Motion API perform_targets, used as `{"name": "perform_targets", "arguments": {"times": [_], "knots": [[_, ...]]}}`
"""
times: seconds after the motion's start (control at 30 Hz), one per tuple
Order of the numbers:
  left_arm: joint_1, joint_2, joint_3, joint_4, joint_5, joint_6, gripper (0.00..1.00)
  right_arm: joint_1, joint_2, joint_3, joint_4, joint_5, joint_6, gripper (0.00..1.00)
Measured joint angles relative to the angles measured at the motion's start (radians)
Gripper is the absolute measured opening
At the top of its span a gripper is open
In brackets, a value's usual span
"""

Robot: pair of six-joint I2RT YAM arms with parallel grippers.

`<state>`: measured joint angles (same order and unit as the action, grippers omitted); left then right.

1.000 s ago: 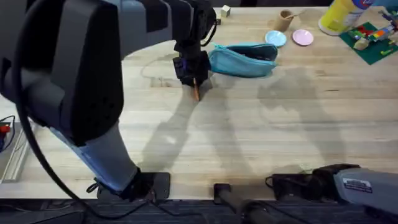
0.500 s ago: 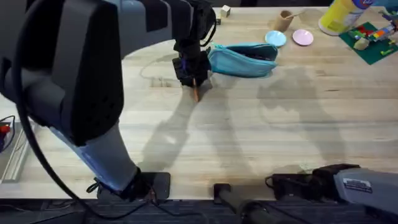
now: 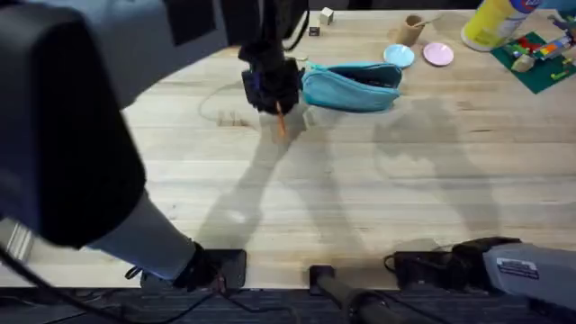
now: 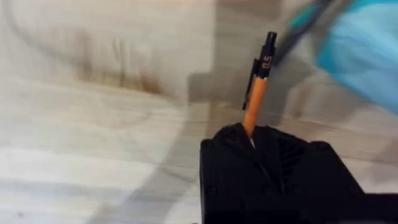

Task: Unzip the bag, pick up the pens from the table one at a time and place them inside, then zip the bag closed.

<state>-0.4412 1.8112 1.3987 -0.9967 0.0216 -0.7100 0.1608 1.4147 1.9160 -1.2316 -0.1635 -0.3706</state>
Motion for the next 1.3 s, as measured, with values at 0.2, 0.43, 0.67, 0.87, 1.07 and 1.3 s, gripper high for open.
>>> {"name": "perform_targets", "arguments": {"times": [0.2, 0.43, 0.67, 0.87, 1.07, 1.3], "knots": [[0.001, -0.030, 0.072, 0.076, -0.009, 0.188, 0.043, 0.000, 0.000, 0.000, 0.004, 0.003, 0.000, 0.998], [0.001, -0.030, 0.076, 0.265, 0.022, 0.463, 0.043, 0.000, 0.000, 0.000, 0.004, 0.003, 0.000, 0.997], [0.001, -0.030, 0.076, 0.446, 0.129, 0.756, 0.043, 0.000, 0.000, 0.000, 0.005, 0.003, 0.000, 0.998], [0.001, -0.030, 0.076, 0.510, 0.277, 0.989, 0.043, 0.000, 0.000, 0.000, 0.005, 0.003, 0.000, 0.997], [0.001, -0.030, 0.076, 0.518, 0.458, 1.227, 0.043, 0.000, -0.006, 0.000, 0.019, 0.003, 0.000, 0.997], [0.001, -0.030, 0.076, 0.519, 0.624, 1.453, 0.043, 0.000, -0.023, 0.000, 0.023, 0.004, 0.000, 0.998]]}}
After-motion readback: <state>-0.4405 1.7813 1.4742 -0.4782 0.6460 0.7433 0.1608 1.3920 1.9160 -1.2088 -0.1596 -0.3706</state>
